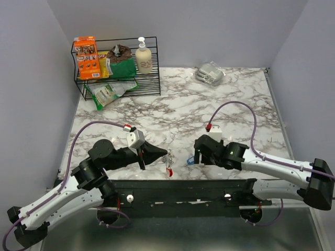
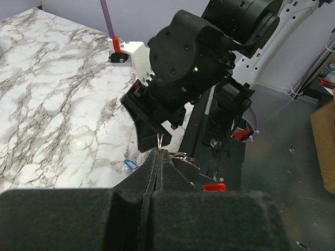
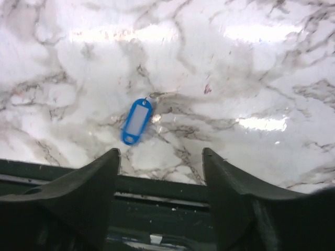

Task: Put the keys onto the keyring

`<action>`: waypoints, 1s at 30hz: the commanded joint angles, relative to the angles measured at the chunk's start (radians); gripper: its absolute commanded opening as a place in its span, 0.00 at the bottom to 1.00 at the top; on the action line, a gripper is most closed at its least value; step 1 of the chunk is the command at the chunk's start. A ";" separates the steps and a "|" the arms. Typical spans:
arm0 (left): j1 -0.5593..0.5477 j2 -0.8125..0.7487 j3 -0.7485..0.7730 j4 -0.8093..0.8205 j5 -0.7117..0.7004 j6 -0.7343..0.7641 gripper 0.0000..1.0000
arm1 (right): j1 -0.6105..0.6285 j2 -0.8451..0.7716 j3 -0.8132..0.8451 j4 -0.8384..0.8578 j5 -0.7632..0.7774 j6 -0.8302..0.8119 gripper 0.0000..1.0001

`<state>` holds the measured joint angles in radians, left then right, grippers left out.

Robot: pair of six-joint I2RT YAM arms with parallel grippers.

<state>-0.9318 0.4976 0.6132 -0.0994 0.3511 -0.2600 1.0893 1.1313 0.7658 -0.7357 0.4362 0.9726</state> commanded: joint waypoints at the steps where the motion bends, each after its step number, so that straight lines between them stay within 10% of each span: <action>1: -0.004 -0.008 -0.004 0.046 -0.024 -0.019 0.00 | -0.048 -0.056 -0.016 0.117 0.039 -0.121 0.86; 14: -0.004 0.033 0.000 0.066 -0.018 -0.038 0.00 | -0.334 0.059 -0.040 0.381 -0.203 -0.366 0.82; 30: -0.004 0.075 -0.021 0.093 -0.014 -0.053 0.00 | -0.539 0.314 0.024 0.549 -0.430 -0.453 0.46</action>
<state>-0.9318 0.5636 0.5976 -0.0578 0.3470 -0.3012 0.5617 1.3968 0.7471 -0.2417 0.0818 0.5522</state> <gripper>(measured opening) 0.008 0.479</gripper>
